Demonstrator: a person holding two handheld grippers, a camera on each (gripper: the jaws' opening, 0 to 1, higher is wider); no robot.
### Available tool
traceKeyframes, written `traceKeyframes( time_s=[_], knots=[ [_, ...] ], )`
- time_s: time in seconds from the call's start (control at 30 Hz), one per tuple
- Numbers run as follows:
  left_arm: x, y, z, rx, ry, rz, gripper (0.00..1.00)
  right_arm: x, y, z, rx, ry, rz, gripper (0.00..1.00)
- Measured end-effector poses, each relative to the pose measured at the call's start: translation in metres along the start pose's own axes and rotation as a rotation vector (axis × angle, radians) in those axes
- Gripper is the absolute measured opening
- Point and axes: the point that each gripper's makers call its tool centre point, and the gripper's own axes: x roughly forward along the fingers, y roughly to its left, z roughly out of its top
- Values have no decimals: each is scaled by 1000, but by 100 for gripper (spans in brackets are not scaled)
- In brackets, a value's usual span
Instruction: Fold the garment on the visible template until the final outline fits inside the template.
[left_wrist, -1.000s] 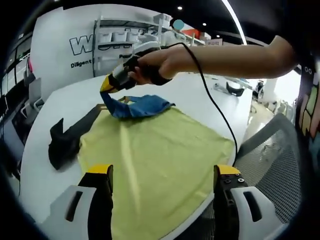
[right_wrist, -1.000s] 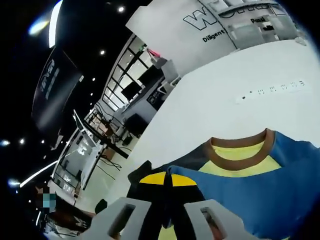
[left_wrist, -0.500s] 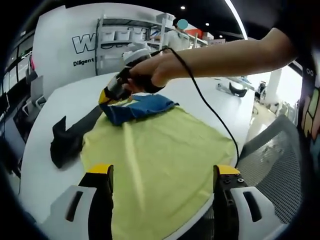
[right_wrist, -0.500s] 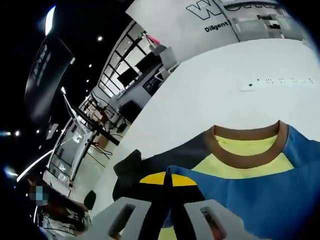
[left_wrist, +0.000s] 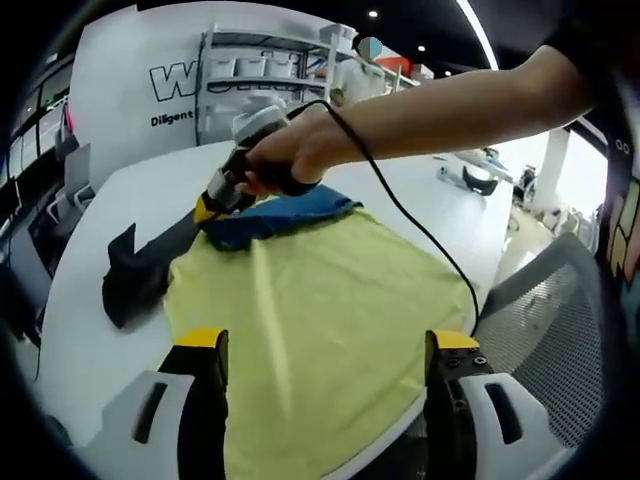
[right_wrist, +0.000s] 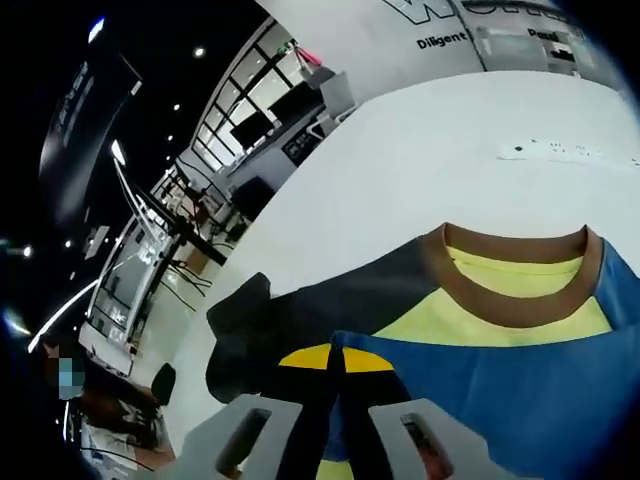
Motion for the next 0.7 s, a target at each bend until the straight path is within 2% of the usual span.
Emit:
traceKeyframes(
  time_s=[0.23,0.6,0.7],
  knots=[
    [-1,2,-1,-9,5,6,74,8,-6,-9,-12,25,-25,0],
    [0,2,-2,-10,9,7,74,14,-8,-10,-62,55,-25,0],
    [1,0,-5,-13,22,2,74,14,-4,-10,-105,69,16,0]
  ],
)
